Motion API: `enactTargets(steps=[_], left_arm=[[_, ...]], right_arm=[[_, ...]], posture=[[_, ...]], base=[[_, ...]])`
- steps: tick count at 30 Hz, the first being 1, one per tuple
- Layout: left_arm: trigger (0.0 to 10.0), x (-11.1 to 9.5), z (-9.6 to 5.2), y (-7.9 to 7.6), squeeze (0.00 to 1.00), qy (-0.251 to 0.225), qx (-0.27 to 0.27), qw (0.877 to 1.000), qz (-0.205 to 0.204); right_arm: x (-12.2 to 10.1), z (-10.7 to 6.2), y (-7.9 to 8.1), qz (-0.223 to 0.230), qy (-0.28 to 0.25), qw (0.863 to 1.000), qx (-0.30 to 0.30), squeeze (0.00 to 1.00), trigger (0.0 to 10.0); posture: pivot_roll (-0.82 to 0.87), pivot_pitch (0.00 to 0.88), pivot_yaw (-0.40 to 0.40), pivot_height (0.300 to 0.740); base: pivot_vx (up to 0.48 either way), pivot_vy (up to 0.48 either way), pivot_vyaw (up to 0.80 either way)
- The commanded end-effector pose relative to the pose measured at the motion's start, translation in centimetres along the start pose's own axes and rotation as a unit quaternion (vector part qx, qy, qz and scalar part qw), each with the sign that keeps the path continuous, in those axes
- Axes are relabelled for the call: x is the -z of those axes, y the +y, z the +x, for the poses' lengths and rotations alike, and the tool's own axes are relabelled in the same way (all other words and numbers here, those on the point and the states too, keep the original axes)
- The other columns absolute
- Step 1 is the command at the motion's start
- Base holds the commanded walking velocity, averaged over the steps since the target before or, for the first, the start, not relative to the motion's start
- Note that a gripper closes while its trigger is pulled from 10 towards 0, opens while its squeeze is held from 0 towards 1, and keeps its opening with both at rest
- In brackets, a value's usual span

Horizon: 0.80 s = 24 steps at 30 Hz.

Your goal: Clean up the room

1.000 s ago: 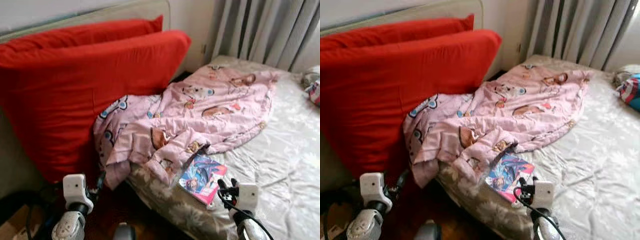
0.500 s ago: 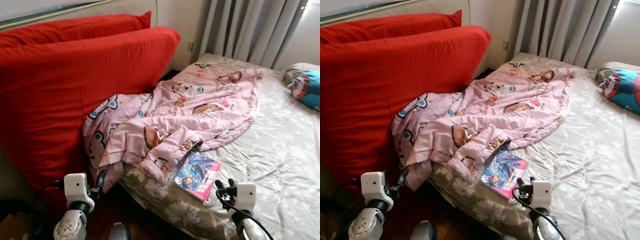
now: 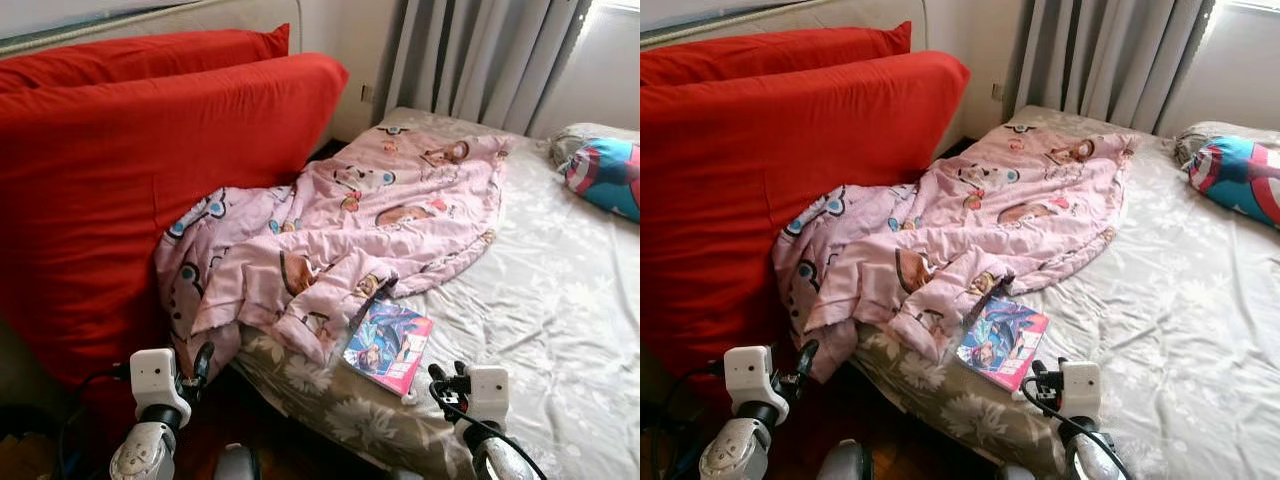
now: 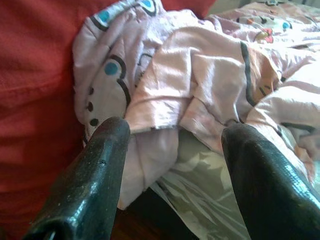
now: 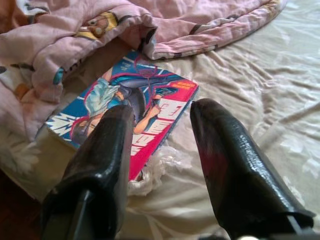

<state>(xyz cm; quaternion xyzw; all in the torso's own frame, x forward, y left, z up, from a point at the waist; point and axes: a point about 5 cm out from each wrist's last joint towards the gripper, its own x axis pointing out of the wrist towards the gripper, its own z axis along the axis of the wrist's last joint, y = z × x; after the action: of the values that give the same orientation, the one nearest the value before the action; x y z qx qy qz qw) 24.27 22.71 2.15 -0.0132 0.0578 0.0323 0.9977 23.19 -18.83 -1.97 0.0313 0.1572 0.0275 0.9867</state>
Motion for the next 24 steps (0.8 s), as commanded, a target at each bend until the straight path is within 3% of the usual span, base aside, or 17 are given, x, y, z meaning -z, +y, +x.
enactTargets(steps=[1, 17, 21, 24], left_arm=[[10.0, 0.08, -0.11, -0.24, 0.0, 0.003, 0.005, 1.0, 0.001], [10.0, -0.13, -0.13, -0.15, 0.0, 0.001, 0.009, 1.0, 0.003], [10.0, -0.11, -0.17, -0.24, 0.0, 0.002, 0.012, 1.0, 0.003], [10.0, -0.07, -0.17, -0.31, 0.0, 0.004, 0.016, 1.0, 0.004]], right_arm=[[-0.02, -0.19, -0.37, -0.001, -0.004, 1.0, 0.002, 0.0, 10.0], [0.5, -0.2, 0.2, -0.011, 0.015, 1.0, -0.013, 0.0, 10.0], [0.61, -0.22, 0.4, -0.004, 0.016, 1.0, -0.019, 0.0, 10.0], [0.65, -0.28, 0.57, 0.003, 0.013, 1.0, -0.018, 0.0, 10.0]], posture=[[-0.03, 0.0, -0.075, 0.617], [-0.02, 0.0, -0.073, 0.617], [-0.02, 0.0, -0.066, 0.617], [-0.02, 0.0, -0.062, 0.604]], base=[[0.0, 0.0, 0.0], [0.0, 0.0, 0.0], [0.0, 0.0, 0.71], [0.0, 0.0, 0.0]])
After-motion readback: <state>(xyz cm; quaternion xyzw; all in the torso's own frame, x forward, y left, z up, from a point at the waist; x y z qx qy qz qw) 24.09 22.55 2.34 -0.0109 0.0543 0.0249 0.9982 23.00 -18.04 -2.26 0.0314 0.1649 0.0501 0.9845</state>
